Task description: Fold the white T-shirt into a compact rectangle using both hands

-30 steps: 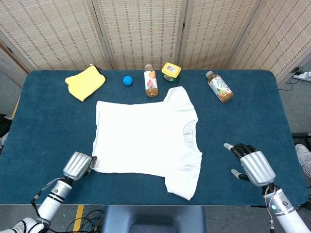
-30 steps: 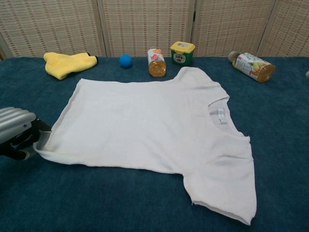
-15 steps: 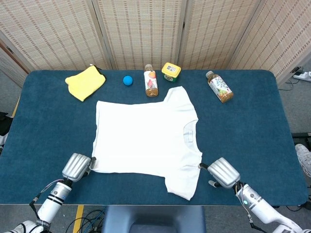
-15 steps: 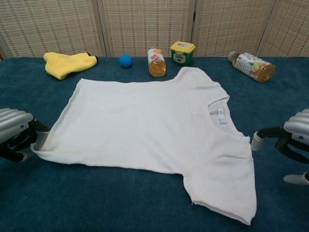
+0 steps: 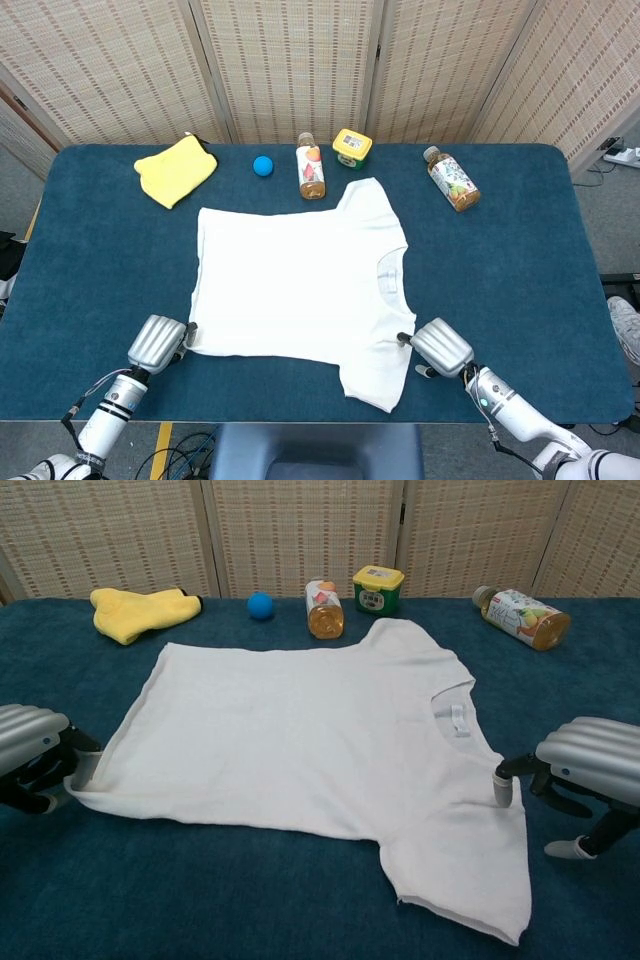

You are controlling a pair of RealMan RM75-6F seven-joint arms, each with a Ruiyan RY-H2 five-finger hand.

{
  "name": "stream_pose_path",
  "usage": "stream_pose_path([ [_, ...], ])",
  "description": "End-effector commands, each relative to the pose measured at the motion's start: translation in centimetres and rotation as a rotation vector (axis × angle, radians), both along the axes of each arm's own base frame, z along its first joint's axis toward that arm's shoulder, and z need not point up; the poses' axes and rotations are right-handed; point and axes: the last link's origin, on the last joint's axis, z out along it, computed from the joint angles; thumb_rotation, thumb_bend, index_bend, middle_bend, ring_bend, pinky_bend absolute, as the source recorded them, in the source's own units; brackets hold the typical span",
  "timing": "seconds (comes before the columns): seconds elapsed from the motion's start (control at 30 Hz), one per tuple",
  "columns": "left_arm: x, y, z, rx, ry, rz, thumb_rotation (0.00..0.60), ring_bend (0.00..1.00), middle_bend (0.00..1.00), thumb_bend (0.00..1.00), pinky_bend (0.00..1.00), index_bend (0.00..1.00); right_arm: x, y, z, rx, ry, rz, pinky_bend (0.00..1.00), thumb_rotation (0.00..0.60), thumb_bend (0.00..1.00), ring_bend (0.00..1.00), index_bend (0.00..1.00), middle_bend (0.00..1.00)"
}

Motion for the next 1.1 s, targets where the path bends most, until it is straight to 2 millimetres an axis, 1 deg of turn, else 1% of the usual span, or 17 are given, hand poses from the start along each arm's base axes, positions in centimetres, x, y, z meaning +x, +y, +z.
stream_pose_path([
  [0.03, 0.0, 0.0, 0.0, 0.001, 0.000, 0.000, 0.600, 0.81, 0.88, 0.48, 0.92, 0.65, 0.0, -0.2, -0.2, -0.001, -0.001, 0.000, 1.00, 0.600, 0.19, 0.91, 0.40, 0.83],
  [0.33, -0.1, 0.0, 0.1, 0.006, 0.001, 0.006, 0.600, 0.81, 0.88, 0.48, 0.92, 0.65, 0.1, -0.8, -0.6, 0.000, 0.004, 0.002, 1.00, 0.600, 0.19, 0.92, 0.44, 0.84],
  [0.67, -0.2, 0.0, 0.0, 0.007, 0.000, 0.012, 0.600, 0.81, 0.88, 0.48, 0.92, 0.65, 0.2, -1.3, -1.0, 0.005, 0.015, 0.008, 1.00, 0.600, 0.19, 0.93, 0.46, 0.85],
  [1.1, -0.4, 0.0, 0.2, 0.012, -0.001, 0.021, 0.600, 0.81, 0.88, 0.48, 0.92, 0.64, 1.2, -2.0, -1.7, 0.007, -0.009, 0.033, 1.00, 0.600, 0.22, 0.93, 0.49, 0.86],
])
